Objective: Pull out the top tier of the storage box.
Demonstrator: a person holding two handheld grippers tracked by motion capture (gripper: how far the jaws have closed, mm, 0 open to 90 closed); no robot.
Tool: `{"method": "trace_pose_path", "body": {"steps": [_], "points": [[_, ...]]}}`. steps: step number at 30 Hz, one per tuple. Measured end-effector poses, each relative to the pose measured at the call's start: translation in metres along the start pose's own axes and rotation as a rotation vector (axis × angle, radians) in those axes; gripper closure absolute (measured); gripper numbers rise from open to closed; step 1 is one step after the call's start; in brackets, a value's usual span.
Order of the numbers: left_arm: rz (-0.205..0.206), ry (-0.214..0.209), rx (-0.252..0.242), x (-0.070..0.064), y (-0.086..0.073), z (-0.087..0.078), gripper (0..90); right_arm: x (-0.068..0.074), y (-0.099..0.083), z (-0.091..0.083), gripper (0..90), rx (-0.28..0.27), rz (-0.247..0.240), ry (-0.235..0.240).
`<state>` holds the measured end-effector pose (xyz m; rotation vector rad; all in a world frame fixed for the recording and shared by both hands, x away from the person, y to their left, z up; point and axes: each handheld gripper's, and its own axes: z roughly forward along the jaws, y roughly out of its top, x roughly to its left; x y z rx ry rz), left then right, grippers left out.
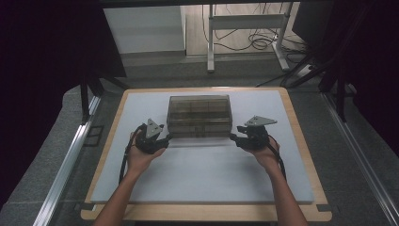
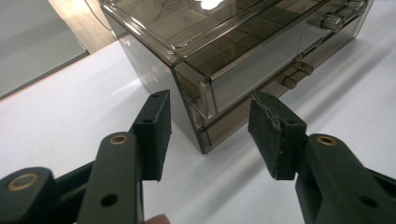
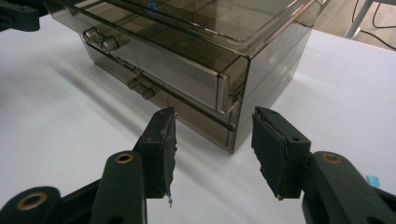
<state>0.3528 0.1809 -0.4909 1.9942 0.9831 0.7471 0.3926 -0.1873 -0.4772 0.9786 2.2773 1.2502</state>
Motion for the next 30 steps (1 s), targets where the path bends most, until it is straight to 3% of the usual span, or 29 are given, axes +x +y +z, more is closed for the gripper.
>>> {"method": "trace_pose_path", "body": {"steps": [25,30], "points": [[0.01,-0.015,-0.015,-0.002,0.002,0.005,64.7,0.003,0.007,0.013,59.3,-0.009,-0.027,-0.01],[0.035,-0.003,-0.006,-0.004,0.002,0.006,66.3,0.003,0.009,0.013,62.6,-0.014,-0.033,-0.015]]}}
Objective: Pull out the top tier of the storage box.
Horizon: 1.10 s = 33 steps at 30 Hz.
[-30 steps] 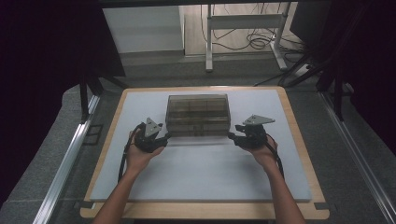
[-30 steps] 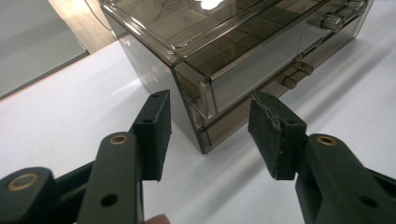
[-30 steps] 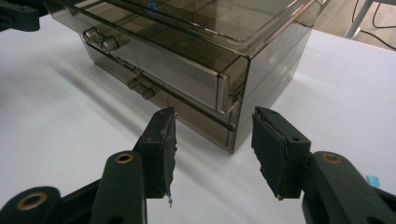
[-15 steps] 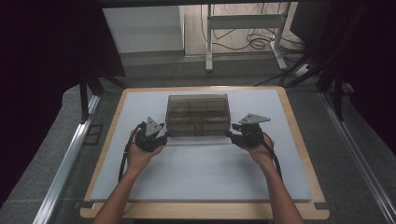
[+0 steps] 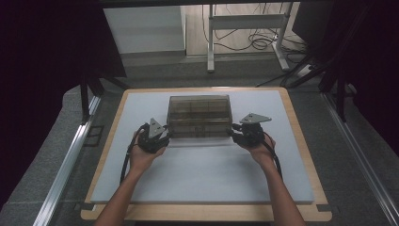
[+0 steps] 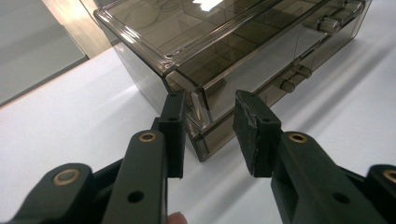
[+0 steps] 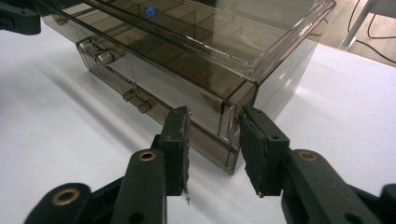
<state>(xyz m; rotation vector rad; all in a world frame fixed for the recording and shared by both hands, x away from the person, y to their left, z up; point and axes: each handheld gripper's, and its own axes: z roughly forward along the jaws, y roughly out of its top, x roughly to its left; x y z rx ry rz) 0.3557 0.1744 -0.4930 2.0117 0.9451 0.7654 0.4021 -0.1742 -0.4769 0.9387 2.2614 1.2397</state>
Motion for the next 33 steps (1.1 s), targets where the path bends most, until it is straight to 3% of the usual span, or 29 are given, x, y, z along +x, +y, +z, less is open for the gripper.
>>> {"method": "trace_pose_path", "body": {"steps": [13,33], "points": [[0.001,0.01,-0.001,0.0002,0.0002,0.0007,74.0,0.0028,0.0016,-0.0001,74.4,0.003,-0.023,-0.035],[-0.003,0.012,-0.007,-0.002,-0.0018,-0.0019,74.7,0.0044,0.0,-0.0025,75.5,0.002,-0.026,-0.033]]}}
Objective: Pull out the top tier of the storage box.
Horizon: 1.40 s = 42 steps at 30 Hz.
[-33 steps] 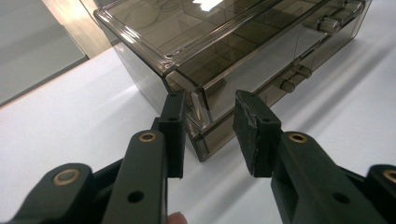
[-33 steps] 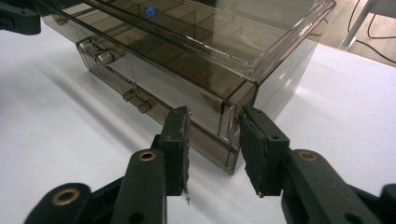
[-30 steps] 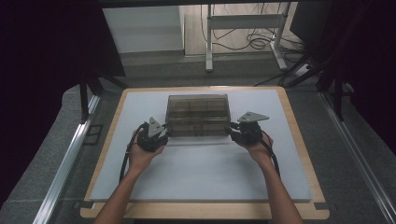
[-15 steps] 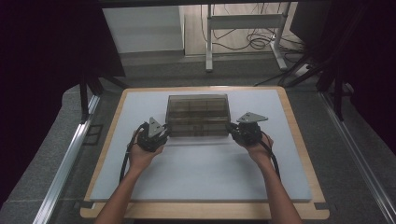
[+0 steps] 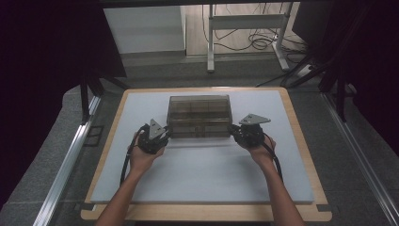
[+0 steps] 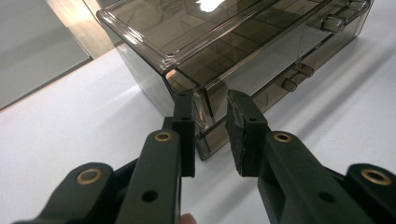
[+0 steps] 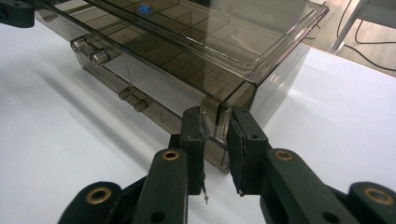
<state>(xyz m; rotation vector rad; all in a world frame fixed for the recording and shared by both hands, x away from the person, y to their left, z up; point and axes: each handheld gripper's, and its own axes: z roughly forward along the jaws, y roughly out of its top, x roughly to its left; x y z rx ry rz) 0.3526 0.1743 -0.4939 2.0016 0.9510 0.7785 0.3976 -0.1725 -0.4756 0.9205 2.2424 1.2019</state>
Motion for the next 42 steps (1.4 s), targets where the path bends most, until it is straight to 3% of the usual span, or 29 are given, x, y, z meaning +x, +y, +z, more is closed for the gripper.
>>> {"method": "trace_pose_path", "body": {"steps": [42], "points": [[0.01,-0.004,-0.009,-0.006,-0.006,-0.01,74.7,0.009,-0.009,-0.011,76.7,-0.021,-0.013,0.013]]}}
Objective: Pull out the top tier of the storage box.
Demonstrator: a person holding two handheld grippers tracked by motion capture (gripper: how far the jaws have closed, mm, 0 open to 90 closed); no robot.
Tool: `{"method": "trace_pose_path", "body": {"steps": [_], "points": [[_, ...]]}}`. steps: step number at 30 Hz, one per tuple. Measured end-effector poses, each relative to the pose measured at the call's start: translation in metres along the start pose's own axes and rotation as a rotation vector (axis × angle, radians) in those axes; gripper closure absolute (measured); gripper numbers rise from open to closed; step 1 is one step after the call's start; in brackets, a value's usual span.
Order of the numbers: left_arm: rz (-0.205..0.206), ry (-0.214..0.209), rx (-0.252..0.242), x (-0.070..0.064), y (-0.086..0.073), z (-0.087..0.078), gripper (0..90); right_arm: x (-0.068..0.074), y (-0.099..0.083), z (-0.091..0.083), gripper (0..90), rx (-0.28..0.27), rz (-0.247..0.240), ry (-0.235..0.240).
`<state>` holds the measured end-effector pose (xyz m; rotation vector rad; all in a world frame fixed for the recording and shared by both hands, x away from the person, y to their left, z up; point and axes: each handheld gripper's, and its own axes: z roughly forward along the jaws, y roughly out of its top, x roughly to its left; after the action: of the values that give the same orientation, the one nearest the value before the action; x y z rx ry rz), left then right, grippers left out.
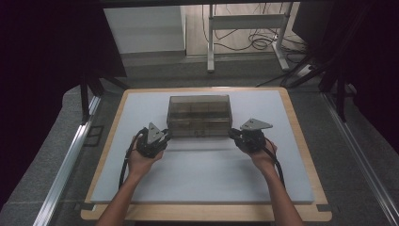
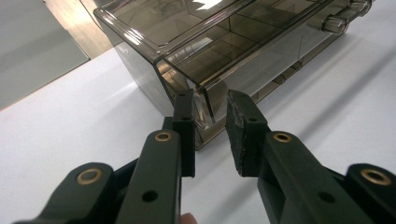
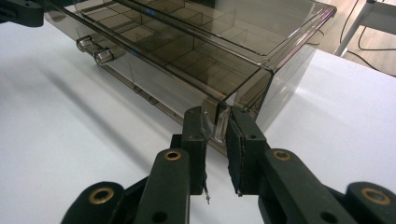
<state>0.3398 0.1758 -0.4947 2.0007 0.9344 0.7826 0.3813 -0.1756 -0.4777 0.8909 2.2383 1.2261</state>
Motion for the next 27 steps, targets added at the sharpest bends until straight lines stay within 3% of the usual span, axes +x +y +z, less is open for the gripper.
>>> {"method": "trace_pose_path", "body": {"steps": [27], "points": [[0.003,-0.007,-0.014,-0.0069,-0.0056,-0.0083,74.9,0.0063,-0.0071,-0.0093,77.3,-0.013,-0.012,0.007]]}}
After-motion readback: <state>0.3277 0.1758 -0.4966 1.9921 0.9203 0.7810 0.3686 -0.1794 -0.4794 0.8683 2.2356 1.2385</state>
